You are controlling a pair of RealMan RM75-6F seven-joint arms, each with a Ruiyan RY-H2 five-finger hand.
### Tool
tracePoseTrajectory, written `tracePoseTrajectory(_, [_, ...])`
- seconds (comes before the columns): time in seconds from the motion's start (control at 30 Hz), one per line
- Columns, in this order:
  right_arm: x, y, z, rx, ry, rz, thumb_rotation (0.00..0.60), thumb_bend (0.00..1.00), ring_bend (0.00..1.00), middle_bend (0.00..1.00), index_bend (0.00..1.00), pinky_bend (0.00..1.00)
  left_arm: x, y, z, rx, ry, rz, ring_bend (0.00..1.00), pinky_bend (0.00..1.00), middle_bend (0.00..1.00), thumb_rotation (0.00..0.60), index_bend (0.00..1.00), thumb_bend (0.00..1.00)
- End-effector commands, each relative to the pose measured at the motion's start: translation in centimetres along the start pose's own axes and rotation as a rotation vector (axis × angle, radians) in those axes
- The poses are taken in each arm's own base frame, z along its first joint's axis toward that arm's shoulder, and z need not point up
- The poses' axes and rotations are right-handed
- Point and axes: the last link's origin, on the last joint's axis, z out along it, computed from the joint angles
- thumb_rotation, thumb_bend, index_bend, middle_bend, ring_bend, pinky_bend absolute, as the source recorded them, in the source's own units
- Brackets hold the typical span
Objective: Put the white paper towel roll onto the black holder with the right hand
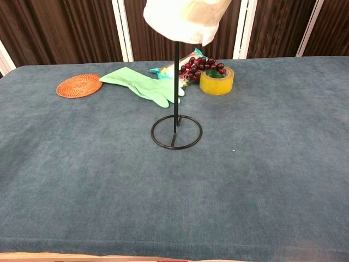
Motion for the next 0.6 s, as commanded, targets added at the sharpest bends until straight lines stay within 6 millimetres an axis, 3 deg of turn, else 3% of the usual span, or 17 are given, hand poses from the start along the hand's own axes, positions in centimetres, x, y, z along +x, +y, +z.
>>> tracePoseTrajectory(0.03, [-0.7, -0.2, 0.3, -0.004, -0.007, -0.012, 0.600, 0.12, 0.68, 0.68, 0.84, 0.54, 0.0, 0.0, 0.0, 0.000, 0.000, 0.000, 0.00, 0.05, 0.00, 0.600, 0.00, 0.50])
tracePoseTrajectory(0.13, [-1.3, -0.2, 0.4, -0.023, -0.021, -0.031, 0.600, 0.12, 0.68, 0.68, 0.83, 0.54, 0.0, 0.0, 0.0, 0.000, 0.000, 0.000, 0.00, 0.05, 0.00, 0.600, 0.00, 0.50])
tracePoseTrajectory(0.23, [-1.7, -0.1, 0.3, -0.046, -0.047, -0.046, 0.600, 0.12, 0.63, 0.66, 0.71, 0.53, 0.0, 0.0, 0.0, 0.000, 0.000, 0.000, 0.00, 0.05, 0.00, 0.600, 0.00, 0.50])
tracePoseTrajectory(0.3, [-1.9, 0.0, 0.2, -0.051, -0.064, -0.039, 0.600, 0.12, 0.51, 0.56, 0.44, 0.46, 0.0, 0.0, 0.0, 0.000, 0.000, 0.000, 0.00, 0.05, 0.00, 0.600, 0.00, 0.50])
tracePoseTrajectory(0.37, [-2.0, 0.2, 0.2, -0.050, -0.074, -0.039, 0.600, 0.12, 0.34, 0.37, 0.15, 0.36, 0.0, 0.0, 0.0, 0.000, 0.000, 0.000, 0.00, 0.05, 0.00, 0.600, 0.00, 0.50])
tracePoseTrajectory(0.4, [-2.1, 0.4, 0.1, -0.050, -0.080, -0.042, 0.600, 0.12, 0.24, 0.27, 0.06, 0.30, 0.0, 0.0, 0.0, 0.000, 0.000, 0.000, 0.00, 0.05, 0.00, 0.600, 0.00, 0.50])
tracePoseTrajectory(0.5, [-1.9, 0.7, 0.0, -0.045, -0.092, -0.051, 0.600, 0.12, 0.05, 0.06, 0.00, 0.15, 0.0, 0.0, 0.0, 0.000, 0.000, 0.000, 0.00, 0.05, 0.00, 0.600, 0.00, 0.50])
tracePoseTrajectory(0.6, [-1.5, 1.1, -0.2, -0.038, -0.081, -0.062, 0.600, 0.12, 0.00, 0.00, 0.00, 0.09, 0.0, 0.0, 0.0, 0.000, 0.000, 0.000, 0.00, 0.05, 0.00, 0.600, 0.00, 0.50])
